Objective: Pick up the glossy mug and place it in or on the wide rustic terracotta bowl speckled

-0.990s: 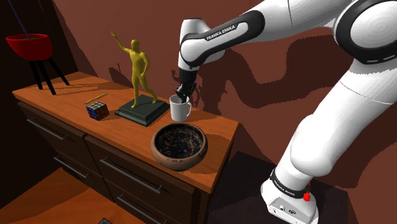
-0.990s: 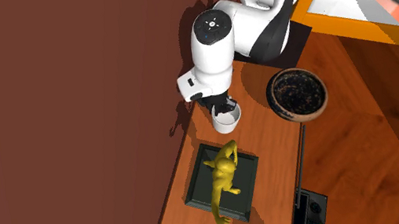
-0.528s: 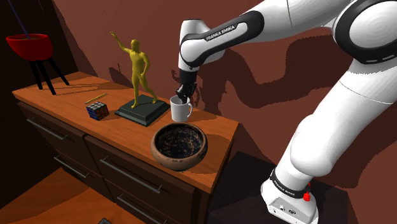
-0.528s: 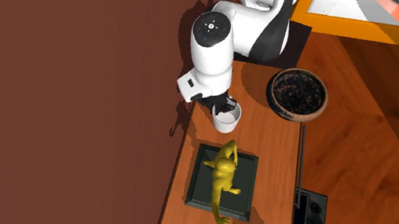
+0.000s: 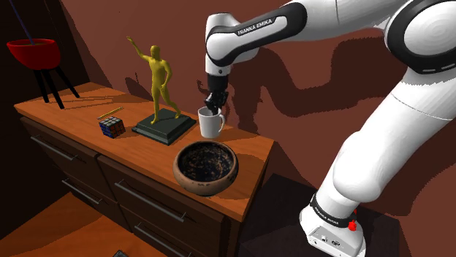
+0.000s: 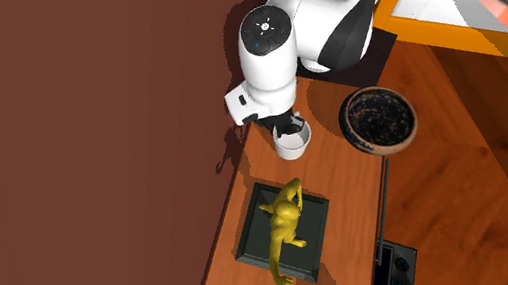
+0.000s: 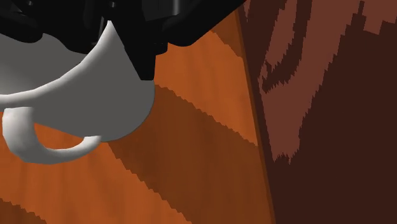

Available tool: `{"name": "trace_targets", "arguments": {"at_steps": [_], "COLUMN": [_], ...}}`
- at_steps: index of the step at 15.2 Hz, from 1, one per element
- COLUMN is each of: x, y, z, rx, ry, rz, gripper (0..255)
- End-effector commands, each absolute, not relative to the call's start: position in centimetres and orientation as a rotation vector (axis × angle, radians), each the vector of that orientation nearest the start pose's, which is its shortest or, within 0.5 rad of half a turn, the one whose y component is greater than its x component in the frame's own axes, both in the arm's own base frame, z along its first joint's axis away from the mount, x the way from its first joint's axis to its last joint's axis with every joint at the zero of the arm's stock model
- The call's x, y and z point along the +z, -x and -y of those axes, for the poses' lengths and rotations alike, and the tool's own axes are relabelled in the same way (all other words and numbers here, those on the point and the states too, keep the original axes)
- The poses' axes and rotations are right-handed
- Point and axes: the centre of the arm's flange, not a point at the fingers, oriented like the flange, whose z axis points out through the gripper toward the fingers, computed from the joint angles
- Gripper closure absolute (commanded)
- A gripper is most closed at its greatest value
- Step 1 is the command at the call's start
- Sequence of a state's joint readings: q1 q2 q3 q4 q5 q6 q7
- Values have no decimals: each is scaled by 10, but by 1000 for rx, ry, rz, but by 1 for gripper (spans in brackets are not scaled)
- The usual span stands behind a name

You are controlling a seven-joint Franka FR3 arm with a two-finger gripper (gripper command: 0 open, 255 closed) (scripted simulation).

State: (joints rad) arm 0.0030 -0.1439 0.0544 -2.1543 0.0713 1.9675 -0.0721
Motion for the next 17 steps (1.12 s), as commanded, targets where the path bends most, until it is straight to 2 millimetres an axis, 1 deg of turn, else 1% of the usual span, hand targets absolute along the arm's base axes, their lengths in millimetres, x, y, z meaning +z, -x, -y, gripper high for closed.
{"name": "trace_targets", "arguments": {"at_steps": [1,17], "x": [486,570], "y": [-509,-509], "z": [-21,-21], "rx": [-53,-53], "ry": [3085,3085], "rz": [111,111], "gripper": [255,255]}}
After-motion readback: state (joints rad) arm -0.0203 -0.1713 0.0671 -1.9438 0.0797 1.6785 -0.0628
